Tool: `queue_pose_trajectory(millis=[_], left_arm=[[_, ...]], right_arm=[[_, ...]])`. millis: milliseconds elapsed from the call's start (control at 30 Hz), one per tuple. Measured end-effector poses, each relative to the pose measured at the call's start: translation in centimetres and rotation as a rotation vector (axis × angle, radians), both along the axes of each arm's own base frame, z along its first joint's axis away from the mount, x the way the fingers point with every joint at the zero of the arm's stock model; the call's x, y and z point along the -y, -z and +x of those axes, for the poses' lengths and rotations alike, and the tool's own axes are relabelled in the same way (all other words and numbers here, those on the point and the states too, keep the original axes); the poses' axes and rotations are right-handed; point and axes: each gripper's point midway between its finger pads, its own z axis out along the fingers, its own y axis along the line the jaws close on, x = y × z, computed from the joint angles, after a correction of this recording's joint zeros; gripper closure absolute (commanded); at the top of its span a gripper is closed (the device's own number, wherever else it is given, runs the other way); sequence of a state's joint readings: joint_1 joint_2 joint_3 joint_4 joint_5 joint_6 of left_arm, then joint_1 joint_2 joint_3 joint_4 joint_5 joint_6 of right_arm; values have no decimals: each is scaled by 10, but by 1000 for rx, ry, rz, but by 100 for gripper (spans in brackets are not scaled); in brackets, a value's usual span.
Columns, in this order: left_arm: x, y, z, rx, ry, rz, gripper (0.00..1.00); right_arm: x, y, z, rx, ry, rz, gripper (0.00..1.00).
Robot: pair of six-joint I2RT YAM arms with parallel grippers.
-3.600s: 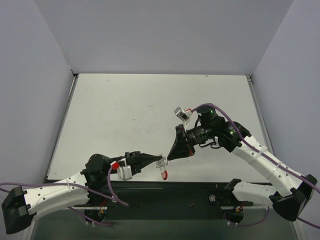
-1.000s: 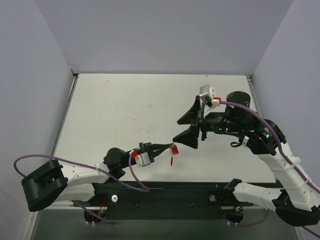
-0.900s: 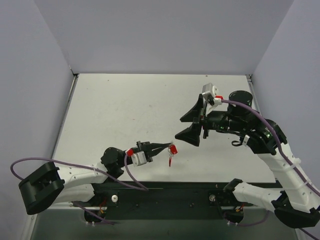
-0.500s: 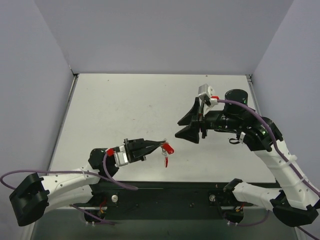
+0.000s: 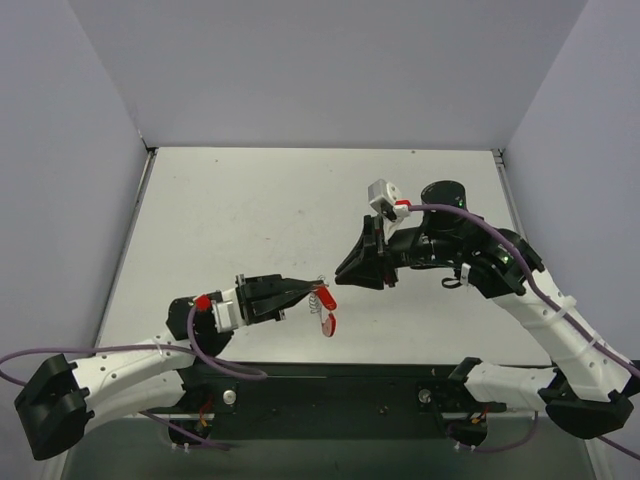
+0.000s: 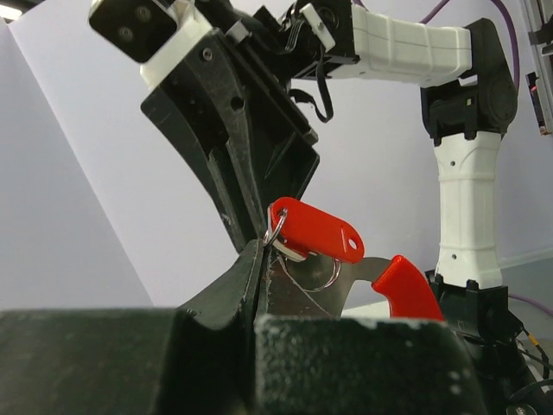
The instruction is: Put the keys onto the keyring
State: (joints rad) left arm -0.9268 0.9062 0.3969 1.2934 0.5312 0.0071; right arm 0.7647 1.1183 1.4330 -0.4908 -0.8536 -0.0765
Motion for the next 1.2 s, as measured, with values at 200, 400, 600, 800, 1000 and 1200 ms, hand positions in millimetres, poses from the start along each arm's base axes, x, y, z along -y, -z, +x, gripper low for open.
queue_pose_trajectory(millis=[200, 400, 600, 800, 1000, 1200], left_arm=[[7, 10, 8, -18, -10, 31, 100], [8, 13, 12, -22, -16, 40, 100], [5, 8, 9, -25, 3, 32, 100], [3, -4, -2, -17, 59, 20, 100], [3, -15, -14, -9, 127, 21, 100], [5, -16, -17, -19, 158, 31, 100]], right_arm=[[-6, -8, -16, 6, -45, 14, 72], [-6, -6, -16, 27, -46, 3, 48], [-3, -7, -15, 62, -43, 0, 49], [1, -8, -15, 99, -43, -2, 49], [0, -9, -20, 104, -71, 5, 50], [-4, -13, -32, 110, -124, 21, 53]])
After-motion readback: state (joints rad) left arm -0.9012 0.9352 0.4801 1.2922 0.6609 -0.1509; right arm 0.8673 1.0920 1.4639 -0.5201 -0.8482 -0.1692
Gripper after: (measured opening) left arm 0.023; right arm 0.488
